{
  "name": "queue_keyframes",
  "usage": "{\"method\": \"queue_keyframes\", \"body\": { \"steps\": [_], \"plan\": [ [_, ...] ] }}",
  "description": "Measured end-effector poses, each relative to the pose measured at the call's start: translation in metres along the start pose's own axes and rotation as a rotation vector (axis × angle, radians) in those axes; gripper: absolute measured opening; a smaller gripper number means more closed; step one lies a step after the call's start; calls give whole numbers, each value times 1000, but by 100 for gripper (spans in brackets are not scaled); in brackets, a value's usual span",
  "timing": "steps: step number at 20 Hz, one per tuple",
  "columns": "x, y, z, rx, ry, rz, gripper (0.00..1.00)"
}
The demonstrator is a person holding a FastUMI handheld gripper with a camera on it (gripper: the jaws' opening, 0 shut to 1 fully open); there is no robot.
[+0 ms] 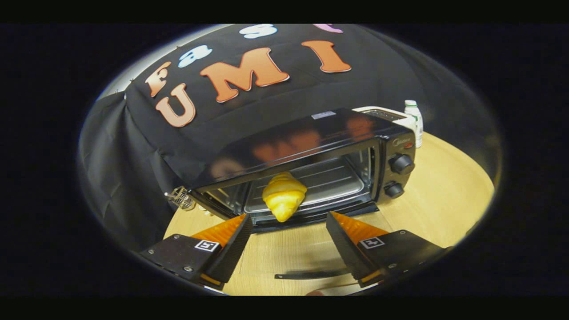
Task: Open the toaster oven, put the food inside, and close the toaster oven door.
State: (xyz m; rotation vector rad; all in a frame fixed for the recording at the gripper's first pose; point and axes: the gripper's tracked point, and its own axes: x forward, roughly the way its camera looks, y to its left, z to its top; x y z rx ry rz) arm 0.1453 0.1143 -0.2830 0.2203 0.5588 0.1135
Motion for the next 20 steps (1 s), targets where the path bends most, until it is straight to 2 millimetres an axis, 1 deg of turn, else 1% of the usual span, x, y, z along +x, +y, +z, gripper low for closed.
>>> {"method": "queue_keyframes", "body": {
  "steps": [2,5,9,11,16,18,20],
  "plan": [
    [-16,-4,0,-58,-12,-31,98],
    [-42,-10,-5,-162,-28,-80,98],
    [-69,-10,-22,-226,-29,-100,98],
    [-77,-14,-37,-234,-19,-112,99],
    [-92,-29,-88,-271,43,-138,99],
    [-95,-35,-109,-291,82,-148,99],
    [-93,-40,-125,-307,109,-158,99]
  ]
}}
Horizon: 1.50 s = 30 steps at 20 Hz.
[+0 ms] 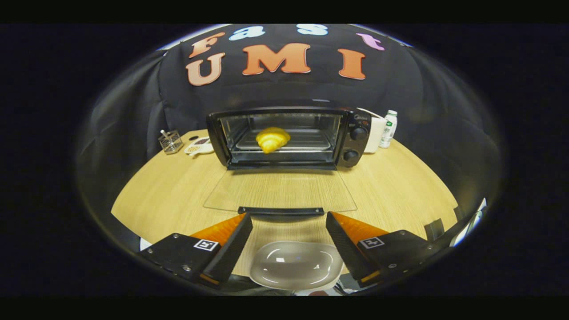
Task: Open the toaster oven, put the food inside, and close the toaster oven door.
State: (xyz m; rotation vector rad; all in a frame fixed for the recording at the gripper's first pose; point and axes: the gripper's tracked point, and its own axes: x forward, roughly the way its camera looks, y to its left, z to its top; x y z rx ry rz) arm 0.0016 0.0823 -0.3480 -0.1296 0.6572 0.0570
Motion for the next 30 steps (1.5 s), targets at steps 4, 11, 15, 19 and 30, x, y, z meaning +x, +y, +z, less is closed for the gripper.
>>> {"method": "queue_keyframes", "body": {
  "steps": [4,11,15,19,30],
  "plan": [
    [18,5,-17,-19,44,-1,99],
    [52,12,-29,5,114,-13,100],
    [60,14,-29,22,144,-12,99],
    [52,14,-16,30,94,-14,99],
    [32,9,34,35,3,-6,99]
  ]
}}
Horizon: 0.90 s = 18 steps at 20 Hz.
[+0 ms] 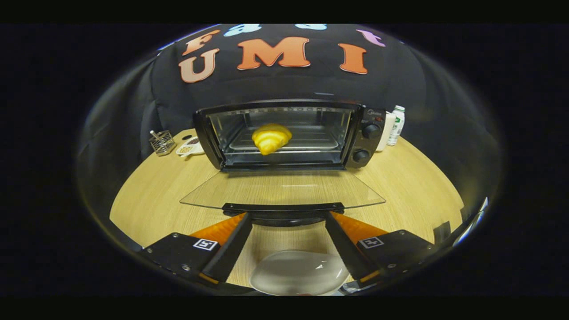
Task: Open the toaster oven, put the food inside, and close the toaster oven door.
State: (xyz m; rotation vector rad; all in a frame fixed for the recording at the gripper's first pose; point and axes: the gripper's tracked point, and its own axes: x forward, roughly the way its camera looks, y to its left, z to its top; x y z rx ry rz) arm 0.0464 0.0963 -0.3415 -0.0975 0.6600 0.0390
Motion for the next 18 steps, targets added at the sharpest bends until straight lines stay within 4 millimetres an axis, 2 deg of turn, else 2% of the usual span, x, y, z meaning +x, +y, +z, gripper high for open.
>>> {"method": "queue_keyframes", "body": {
  "steps": [5,11,18],
  "plan": [
    [-6,1,40,0,-63,1,99],
    [-6,4,76,-14,-113,3,100],
    [9,7,114,47,-153,5,100]
  ]
}}
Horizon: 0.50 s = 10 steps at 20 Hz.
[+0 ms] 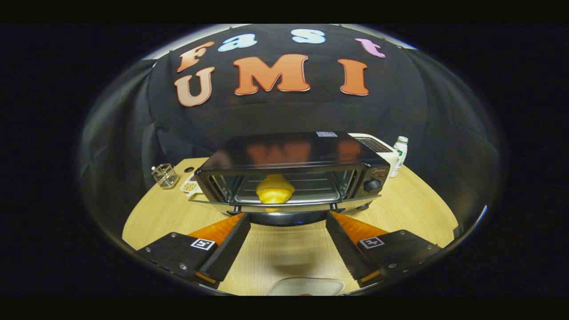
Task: Open the toaster oven, put the food inside, and close the toaster oven door.
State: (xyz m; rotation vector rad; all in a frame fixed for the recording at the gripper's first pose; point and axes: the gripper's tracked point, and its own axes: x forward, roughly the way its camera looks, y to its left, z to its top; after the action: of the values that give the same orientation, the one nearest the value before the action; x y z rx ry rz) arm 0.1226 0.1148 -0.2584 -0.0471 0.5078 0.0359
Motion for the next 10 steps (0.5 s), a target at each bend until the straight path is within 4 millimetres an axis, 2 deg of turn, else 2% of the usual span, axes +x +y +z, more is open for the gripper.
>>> {"method": "queue_keyframes", "body": {
  "steps": [3,6,10],
  "plan": [
    [11,1,14,5,-14,2,100],
    [25,1,15,-3,1,-6,100],
    [23,6,22,-5,-13,1,100]
  ]
}}
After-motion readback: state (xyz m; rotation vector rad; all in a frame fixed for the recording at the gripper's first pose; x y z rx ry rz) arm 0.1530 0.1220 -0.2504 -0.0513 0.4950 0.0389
